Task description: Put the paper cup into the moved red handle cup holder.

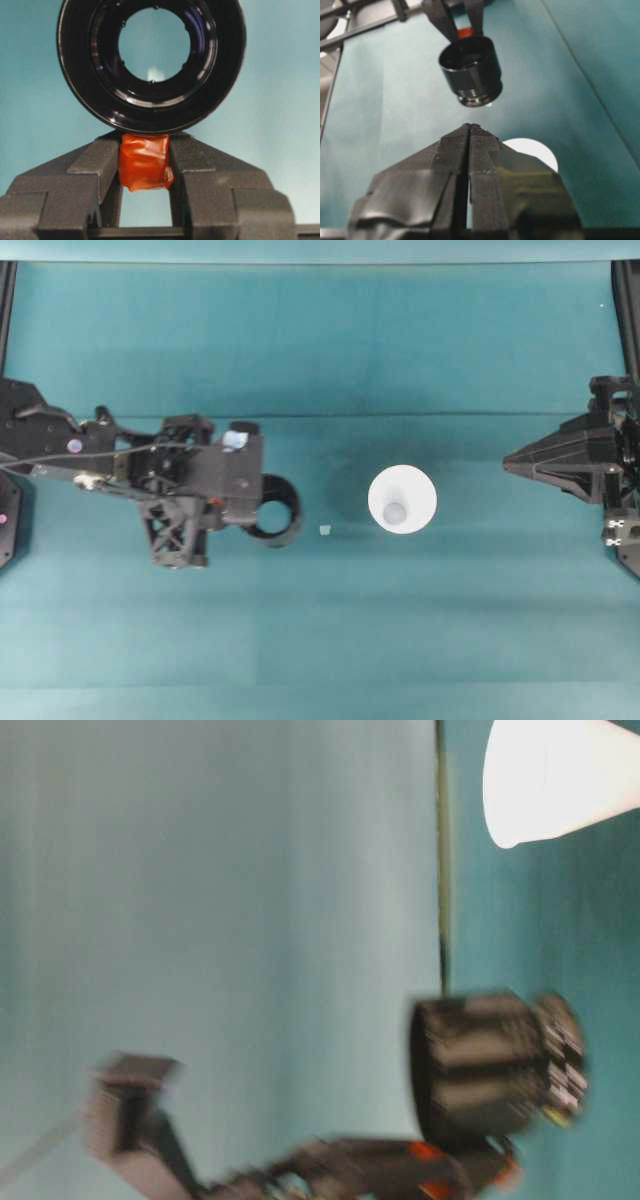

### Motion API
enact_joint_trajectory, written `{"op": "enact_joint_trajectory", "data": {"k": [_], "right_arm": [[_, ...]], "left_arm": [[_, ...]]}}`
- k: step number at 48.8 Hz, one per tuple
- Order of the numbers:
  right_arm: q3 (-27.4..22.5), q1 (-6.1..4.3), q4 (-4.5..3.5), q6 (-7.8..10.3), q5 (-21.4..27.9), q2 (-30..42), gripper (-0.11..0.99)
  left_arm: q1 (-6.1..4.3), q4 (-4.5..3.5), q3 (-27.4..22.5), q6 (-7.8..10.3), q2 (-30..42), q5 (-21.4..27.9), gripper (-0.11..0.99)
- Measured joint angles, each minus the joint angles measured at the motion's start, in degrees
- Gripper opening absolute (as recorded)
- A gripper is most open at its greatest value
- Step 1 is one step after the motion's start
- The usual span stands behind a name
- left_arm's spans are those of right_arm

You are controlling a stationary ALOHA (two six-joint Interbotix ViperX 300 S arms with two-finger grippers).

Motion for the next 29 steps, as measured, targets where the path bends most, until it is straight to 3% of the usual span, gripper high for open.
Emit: {"op": "enact_joint_trajectory", "data": {"k": [13, 29], "right_arm": [[0.0, 0.0, 0.0, 1.49, 0.97, 0.0, -0.11], [0.0, 0.0, 0.0, 1.58, 2.29, 0.0, -0.11]], "left_arm": [[-0.09, 0.0, -7.82, 0.18, 5.98, 0.53, 0.25], [0.35, 0.0, -10.28, 0.35, 12.83, -0.79, 0.26]]}}
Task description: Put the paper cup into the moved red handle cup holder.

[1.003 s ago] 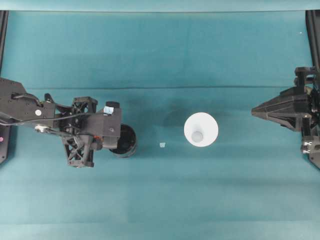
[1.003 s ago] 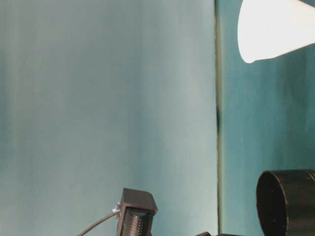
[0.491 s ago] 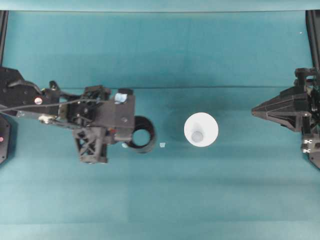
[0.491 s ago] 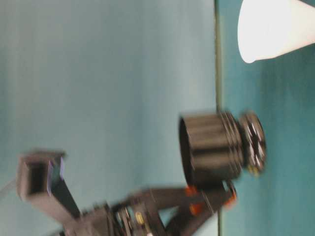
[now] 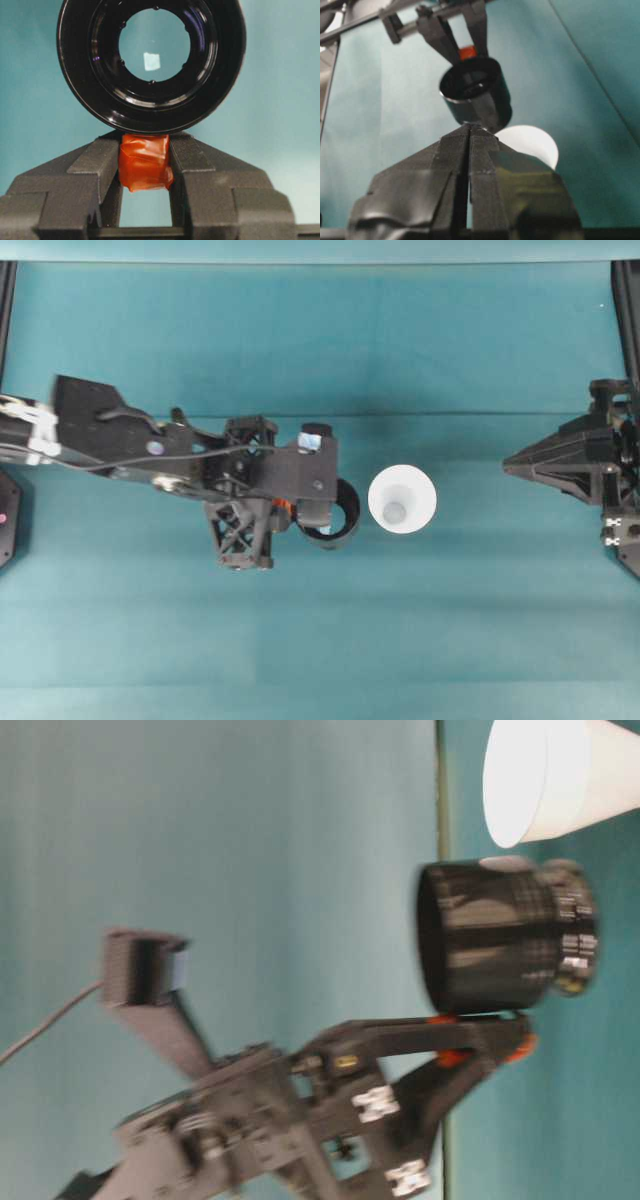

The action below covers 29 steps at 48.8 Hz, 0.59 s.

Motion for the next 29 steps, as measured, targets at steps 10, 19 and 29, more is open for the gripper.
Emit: {"op": "enact_joint_trajectory", "data": {"k": [10, 19, 29], "right_arm": [[0.09, -0.09, 0.0, 0.09, 0.26, 0.0, -0.11], [0.09, 0.0, 0.0, 0.18, 0.26, 0.0, -0.11], [0.26, -0.09, 0.0, 0.18, 0.26, 0.0, -0.11]], "left_arm": [[0.79, 0.0, -0.26, 0.0, 3.25, -1.23, 0.25], [0.26, 0.0, -0.18, 0.0, 4.57, -1.93, 0.25], [0.44, 0.0, 0.97, 0.0, 5.36, -4.57, 0.25]]}}
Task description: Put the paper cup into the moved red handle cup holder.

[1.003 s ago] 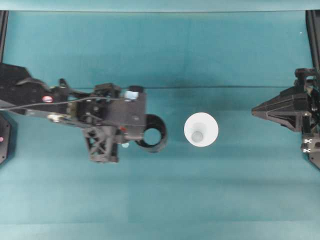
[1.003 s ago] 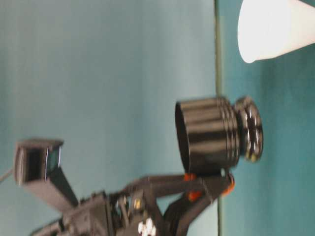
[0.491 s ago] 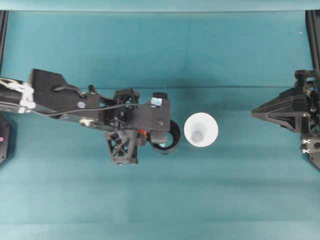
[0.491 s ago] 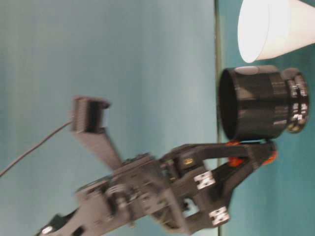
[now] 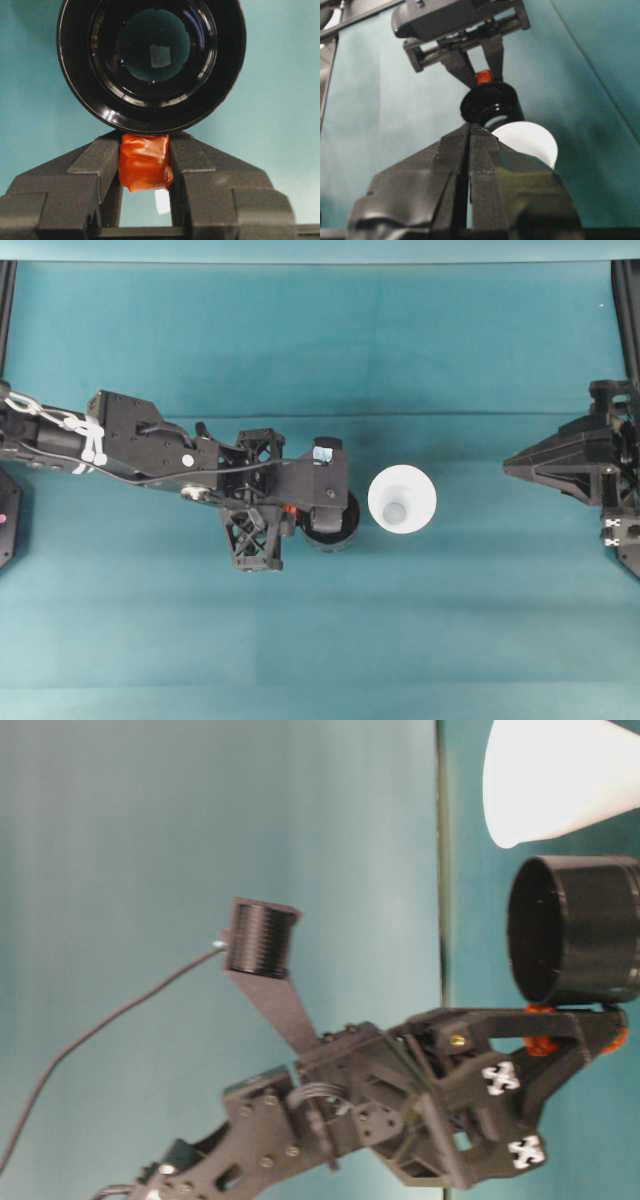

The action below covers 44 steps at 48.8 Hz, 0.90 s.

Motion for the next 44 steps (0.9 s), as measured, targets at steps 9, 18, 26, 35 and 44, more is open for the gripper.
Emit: {"op": "enact_joint_trajectory", "data": {"k": [9, 18, 26, 35, 44], "right_arm": [[0.18, 0.0, 0.0, 0.09, 0.0, 0.0, -0.11], [0.18, 0.0, 0.0, 0.09, 0.0, 0.0, -0.11], [0.35, 0.09, 0.0, 0.09, 0.0, 0.0, -0.11], [0.44, 0.0, 0.0, 0.18, 0.0, 0.0, -0.11], [0.53, 0.0, 0.0, 0.18, 0.0, 0.0, -0.11]], "left_arm": [[0.0, 0.0, 0.44, -0.35, 0.09, -0.97, 0.25], [0.0, 0.0, 1.93, -0.62, -0.09, -3.87, 0.25], [0.0, 0.0, 3.08, -0.7, -0.44, -4.83, 0.25], [0.26, 0.0, 3.78, -0.7, -0.88, -5.27, 0.26], [0.26, 0.0, 3.87, -0.7, -0.97, -6.15, 0.27]]}}
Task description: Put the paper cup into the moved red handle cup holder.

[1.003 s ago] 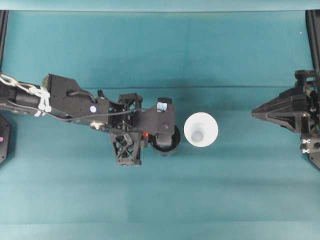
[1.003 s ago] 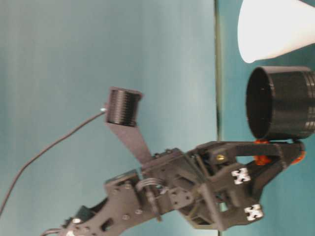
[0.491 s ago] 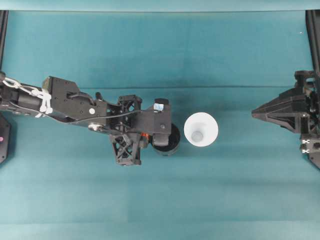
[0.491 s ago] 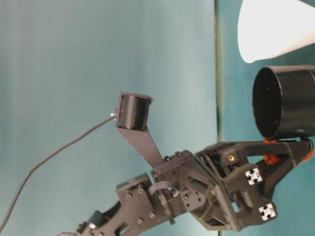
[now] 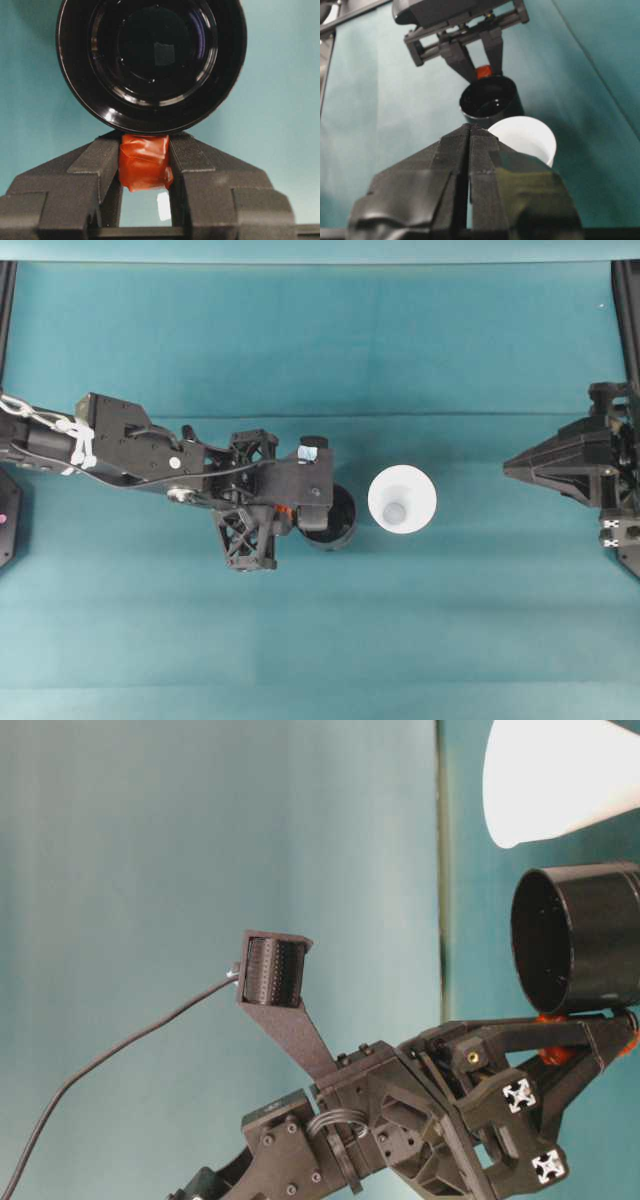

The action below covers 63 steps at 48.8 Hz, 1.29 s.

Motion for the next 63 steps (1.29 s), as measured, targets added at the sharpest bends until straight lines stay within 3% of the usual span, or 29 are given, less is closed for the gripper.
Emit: {"op": "enact_joint_trajectory", "data": {"k": [2, 10, 14, 30, 35, 46, 57, 63], "right_arm": [[0.0, 0.09, 0.0, 0.0, 0.0, 0.0, -0.11], [0.18, 0.0, 0.0, 0.0, 0.0, 0.0, -0.11], [0.18, 0.0, 0.09, 0.0, 0.18, 0.0, -0.11], [0.18, 0.0, 0.0, 0.09, 1.67, 0.0, -0.1], [0.26, 0.0, 0.09, 1.76, 3.6, 0.18, -0.1], [0.26, 0.0, 0.0, 5.54, 4.75, 0.62, -0.09], [0.26, 0.0, 0.0, 5.71, 4.66, 0.79, -0.06], [-0.09, 0.0, -0.09, 5.71, 4.66, 1.23, -0.03]], "left_arm": [[0.0, 0.0, 0.0, 0.0, -0.09, -0.18, 0.33], [0.0, 0.0, 0.26, 0.0, 0.0, -2.99, 0.84], [-0.35, 0.0, 0.62, 0.0, -0.09, -4.83, 0.97], [-1.05, 0.0, 2.2, -0.18, -3.43, -5.36, 0.94], [-1.67, 0.0, 3.25, -0.18, -9.23, -5.36, 0.94], [-1.85, 0.0, 10.2, -0.09, -25.14, -5.45, 0.94], [-4.04, 0.0, 17.67, -0.26, -36.39, -5.45, 0.94], [-4.31, 0.0, 20.83, -0.26, -41.66, -5.45, 0.92]]}}
